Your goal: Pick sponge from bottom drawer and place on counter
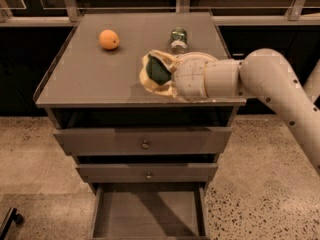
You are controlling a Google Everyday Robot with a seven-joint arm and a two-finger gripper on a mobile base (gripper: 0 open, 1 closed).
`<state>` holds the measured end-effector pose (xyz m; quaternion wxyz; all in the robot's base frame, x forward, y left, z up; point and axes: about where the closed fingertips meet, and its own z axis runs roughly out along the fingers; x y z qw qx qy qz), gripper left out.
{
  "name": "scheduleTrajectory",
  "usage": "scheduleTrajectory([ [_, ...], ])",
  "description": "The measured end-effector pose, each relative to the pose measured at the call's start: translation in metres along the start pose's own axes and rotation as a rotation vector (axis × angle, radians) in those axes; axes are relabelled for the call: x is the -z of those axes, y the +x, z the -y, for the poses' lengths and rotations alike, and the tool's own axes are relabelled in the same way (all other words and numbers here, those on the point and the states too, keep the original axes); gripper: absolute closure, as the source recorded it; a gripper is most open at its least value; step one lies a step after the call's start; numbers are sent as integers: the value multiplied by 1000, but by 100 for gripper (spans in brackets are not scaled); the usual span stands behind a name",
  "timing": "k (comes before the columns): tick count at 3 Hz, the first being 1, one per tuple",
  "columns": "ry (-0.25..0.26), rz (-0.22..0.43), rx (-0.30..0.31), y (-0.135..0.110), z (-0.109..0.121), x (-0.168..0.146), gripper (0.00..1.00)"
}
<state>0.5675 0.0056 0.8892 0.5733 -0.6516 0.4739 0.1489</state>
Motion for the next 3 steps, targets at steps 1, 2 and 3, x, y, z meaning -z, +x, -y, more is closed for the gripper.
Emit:
scheduleTrajectory([
  [1,-33,-48,-42,11,23,-20,100],
  [2,-67,-58,-80,31,41,-48,100],
  [3,-67,-62,-114,57,59,-74,100],
])
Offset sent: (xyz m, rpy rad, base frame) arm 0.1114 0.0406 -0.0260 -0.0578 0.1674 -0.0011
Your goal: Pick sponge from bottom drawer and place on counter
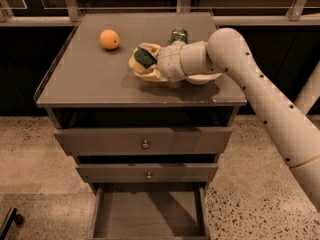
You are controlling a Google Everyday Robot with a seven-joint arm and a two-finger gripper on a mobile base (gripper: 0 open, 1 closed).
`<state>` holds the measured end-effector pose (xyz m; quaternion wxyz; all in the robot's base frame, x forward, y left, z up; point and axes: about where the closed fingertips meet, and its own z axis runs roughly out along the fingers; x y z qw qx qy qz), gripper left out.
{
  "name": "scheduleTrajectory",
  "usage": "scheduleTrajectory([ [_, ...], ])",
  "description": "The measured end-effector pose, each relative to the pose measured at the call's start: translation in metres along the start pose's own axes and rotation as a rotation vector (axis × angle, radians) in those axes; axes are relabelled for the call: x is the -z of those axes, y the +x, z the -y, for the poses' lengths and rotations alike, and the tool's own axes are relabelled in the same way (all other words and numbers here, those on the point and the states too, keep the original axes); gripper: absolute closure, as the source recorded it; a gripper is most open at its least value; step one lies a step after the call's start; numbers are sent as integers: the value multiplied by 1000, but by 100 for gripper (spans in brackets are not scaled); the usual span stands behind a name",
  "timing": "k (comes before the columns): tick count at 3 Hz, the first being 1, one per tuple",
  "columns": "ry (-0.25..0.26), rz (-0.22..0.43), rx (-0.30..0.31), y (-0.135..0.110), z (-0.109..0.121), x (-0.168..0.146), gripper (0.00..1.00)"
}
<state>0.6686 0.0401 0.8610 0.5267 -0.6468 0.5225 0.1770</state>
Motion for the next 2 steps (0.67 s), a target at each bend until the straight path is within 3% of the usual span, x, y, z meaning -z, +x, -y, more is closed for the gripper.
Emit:
scheduleTrajectory([
  [2,2,5,1,-2,4,-3,58],
])
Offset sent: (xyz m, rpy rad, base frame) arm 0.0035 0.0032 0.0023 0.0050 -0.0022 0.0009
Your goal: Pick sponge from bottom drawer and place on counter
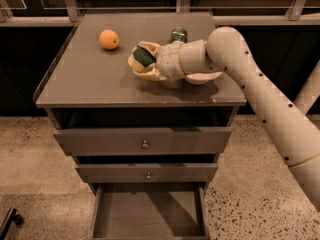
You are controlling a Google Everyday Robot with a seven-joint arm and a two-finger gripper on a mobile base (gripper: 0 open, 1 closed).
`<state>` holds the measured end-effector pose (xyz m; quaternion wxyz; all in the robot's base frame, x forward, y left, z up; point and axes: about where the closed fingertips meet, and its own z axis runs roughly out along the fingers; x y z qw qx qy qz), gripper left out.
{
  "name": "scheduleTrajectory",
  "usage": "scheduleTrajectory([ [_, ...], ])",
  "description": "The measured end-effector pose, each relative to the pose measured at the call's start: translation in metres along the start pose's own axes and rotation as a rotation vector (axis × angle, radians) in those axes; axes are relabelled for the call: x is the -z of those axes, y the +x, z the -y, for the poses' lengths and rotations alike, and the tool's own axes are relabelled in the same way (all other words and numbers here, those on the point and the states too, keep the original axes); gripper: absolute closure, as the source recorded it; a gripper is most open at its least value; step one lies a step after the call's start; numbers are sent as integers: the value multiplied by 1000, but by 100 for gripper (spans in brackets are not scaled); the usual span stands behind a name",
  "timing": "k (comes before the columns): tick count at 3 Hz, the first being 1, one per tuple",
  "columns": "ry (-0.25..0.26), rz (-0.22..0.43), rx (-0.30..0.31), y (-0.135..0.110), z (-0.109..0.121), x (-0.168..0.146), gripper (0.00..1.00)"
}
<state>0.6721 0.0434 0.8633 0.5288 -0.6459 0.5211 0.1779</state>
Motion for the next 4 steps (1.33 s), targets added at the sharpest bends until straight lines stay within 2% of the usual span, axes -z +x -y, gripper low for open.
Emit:
scheduleTrajectory([
  [2,0,0,0,0,0,0,13],
  [3,0,0,0,0,0,0,0],
  [4,0,0,0,0,0,0,0],
])
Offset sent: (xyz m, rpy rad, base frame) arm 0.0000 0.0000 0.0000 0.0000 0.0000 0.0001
